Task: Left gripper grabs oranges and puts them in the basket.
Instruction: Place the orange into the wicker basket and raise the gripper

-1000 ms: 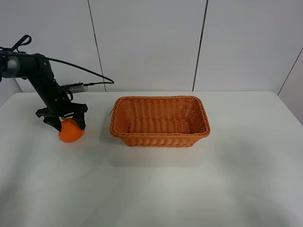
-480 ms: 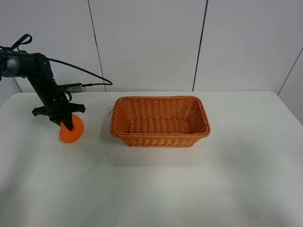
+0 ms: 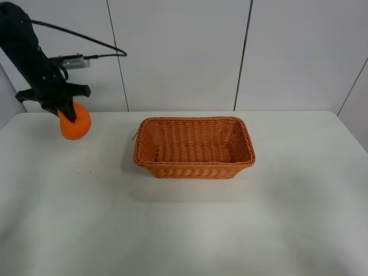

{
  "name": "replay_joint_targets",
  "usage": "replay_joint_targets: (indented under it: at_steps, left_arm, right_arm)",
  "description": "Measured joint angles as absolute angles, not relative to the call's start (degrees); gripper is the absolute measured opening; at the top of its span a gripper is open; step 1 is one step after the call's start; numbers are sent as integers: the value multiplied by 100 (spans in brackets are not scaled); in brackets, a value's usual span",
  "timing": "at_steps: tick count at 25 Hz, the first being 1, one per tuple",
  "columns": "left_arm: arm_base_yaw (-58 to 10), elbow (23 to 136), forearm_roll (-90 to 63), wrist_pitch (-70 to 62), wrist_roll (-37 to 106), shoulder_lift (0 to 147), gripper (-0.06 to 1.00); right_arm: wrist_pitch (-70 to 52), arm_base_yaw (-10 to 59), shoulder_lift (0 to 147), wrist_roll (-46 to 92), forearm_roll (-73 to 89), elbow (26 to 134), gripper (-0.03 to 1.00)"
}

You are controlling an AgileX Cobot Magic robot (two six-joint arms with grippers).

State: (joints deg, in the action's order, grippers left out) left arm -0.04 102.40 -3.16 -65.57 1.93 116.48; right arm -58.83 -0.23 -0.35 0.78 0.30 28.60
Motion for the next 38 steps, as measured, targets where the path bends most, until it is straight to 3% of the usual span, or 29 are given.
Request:
replay_joint_targets:
  at_steps: [7,15,22,33,38]
  left_arm:
    - [-485,11054,-396,-6810,175,11630,19]
    - [-1928,11421,-491,-6812,170,11660,19]
    - [-2726,11457,-508,-6622,170,12133,19]
    - [-3069,11459,-489,-5085,189,13220,19]
    - [-3069,11459,-422,-5012,194,13455,19]
  right_arm:
    - [-5883,-23,-35,78,30,2860,69]
    - [-5883,-23,-35,78,30,2860,69]
    - [-5883,-23,-35,78,30,2860,69]
    - [-5883,-23,-35,78,30,2860,69]
    - [-5883,-23,-35,78,30,2860,69]
